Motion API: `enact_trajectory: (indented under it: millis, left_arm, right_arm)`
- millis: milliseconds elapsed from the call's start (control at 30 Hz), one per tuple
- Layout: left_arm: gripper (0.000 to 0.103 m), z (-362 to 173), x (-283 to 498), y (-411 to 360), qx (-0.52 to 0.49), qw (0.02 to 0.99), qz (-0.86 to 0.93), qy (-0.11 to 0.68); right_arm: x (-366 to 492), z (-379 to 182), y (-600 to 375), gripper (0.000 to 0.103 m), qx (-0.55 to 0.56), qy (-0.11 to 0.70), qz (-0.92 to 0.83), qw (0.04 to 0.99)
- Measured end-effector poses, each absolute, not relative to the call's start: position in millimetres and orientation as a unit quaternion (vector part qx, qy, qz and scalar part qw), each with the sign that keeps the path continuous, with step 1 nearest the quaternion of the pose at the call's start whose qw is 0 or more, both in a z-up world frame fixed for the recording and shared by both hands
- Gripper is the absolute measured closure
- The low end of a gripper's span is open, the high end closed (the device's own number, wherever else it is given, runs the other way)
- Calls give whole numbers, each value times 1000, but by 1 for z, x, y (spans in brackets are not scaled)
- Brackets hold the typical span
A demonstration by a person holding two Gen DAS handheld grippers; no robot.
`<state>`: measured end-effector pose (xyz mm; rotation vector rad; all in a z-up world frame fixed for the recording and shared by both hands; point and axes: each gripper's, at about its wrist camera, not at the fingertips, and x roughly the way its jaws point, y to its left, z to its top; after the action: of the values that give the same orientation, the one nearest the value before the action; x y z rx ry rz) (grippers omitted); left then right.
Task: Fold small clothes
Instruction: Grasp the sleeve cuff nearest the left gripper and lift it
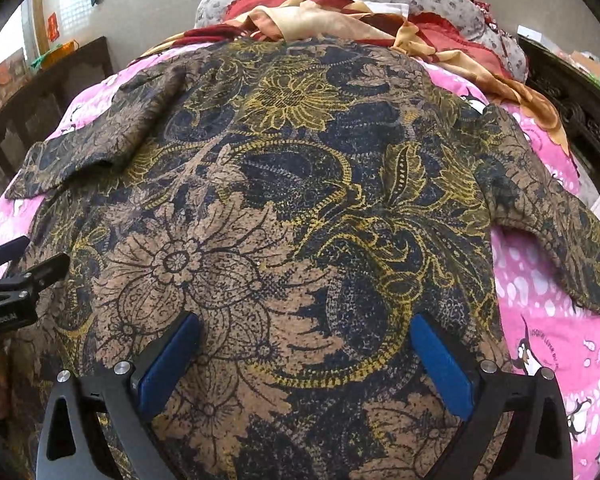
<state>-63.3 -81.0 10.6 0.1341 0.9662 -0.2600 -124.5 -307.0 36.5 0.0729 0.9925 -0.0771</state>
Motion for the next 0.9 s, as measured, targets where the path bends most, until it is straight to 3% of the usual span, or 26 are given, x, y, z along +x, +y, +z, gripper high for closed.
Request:
enact_trajectory:
  millis: [100, 200, 300, 567, 733, 900]
  left_arm:
    - [1, 26, -57, -75, 66, 866, -135, 476]
    - [1, 63, -55, -46, 54, 896, -119, 423]
    - [1, 78, -35, 6, 8, 901, -96, 423]
    - [1, 35, -3, 93, -143, 856, -80, 491]
    - [1, 40, 23, 96, -163, 860, -106, 472]
    - [1, 44, 49, 121, -296, 822, -172, 455]
  right_arm:
    - [-126, 34, -307, 0, 37, 467, -38, 883]
    - [-131, 36, -307, 0, 38, 463, -38, 885]
    - [-130, 36, -307, 0, 38, 461, -39, 886]
    - [-129, 37, -307, 0, 36, 456, -45, 888]
    - [-129, 36, -306, 0, 36, 456, -45, 888]
    - [-130, 36, -307, 0, 38, 456, -44, 888]
